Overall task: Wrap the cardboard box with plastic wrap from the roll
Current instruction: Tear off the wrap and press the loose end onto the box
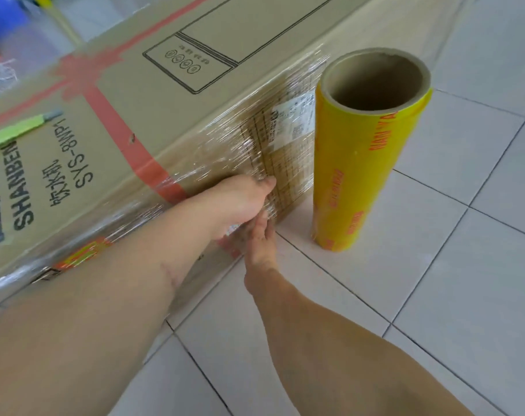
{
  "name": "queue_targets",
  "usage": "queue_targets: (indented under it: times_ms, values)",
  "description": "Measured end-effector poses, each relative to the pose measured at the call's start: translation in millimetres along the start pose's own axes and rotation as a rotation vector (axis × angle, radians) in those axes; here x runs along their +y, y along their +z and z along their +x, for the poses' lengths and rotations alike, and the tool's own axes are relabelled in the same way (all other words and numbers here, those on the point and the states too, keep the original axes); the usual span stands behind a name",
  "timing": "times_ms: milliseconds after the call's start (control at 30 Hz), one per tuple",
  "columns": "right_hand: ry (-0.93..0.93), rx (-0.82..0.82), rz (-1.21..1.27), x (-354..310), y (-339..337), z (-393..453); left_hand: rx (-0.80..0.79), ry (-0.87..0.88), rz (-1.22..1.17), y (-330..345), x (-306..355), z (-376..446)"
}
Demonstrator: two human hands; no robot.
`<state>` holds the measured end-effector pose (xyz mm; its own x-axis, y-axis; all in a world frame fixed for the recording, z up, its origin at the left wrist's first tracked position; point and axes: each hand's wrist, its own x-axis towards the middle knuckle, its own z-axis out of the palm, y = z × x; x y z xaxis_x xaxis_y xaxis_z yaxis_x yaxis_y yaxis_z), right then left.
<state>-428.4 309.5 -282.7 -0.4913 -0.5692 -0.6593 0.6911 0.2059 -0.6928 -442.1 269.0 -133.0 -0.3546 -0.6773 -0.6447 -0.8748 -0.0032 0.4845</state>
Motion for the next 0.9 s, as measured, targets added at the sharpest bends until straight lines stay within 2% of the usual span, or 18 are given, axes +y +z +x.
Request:
queue_targets:
  times_ms: [133,267,333,400,467,533,567,600,667,767,900]
  values:
    - [0.001,0.064,0.012,12,19,21,0.100,0.099,0.292,-6,-3,-2]
    - [0.066,0.126,0.077,9,25,25,0.067,0.152,0.386,-8,-8,-9]
    - [0.092,0.122,0.022,3,20,22,0.076,0.192,0.478,-9,-12,-14]
    - [0.067,0.158,-0.013,-2,13,15,0.106,0.306,0.617,-9,-11,-23]
    - [-0.060,0.176,-0.117,-3,15,1,0.170,0.530,0.943,-11,-10,-36]
    - [-0.186,0.202,-0.174,-3,26,-15,0.310,0.883,1.404,-17,-13,-41]
    - [-0.173,0.233,-0.136,-7,34,-22,0.433,0.920,1.656,-23,-10,-47]
    - [-0.107,0.244,-0.083,-15,41,-29,0.519,0.849,1.886,-29,-6,-51]
    - [0.017,0.251,0.032,-27,52,-33,0.538,0.665,2.140,-43,-3,-52]
    - [0.008,0.236,0.001,-31,62,-30,0.489,0.546,2.262,-59,10,-52]
    - [0.004,0.314,-0.027,-26,73,-27,0.508,0.603,2.210,-74,9,-46]
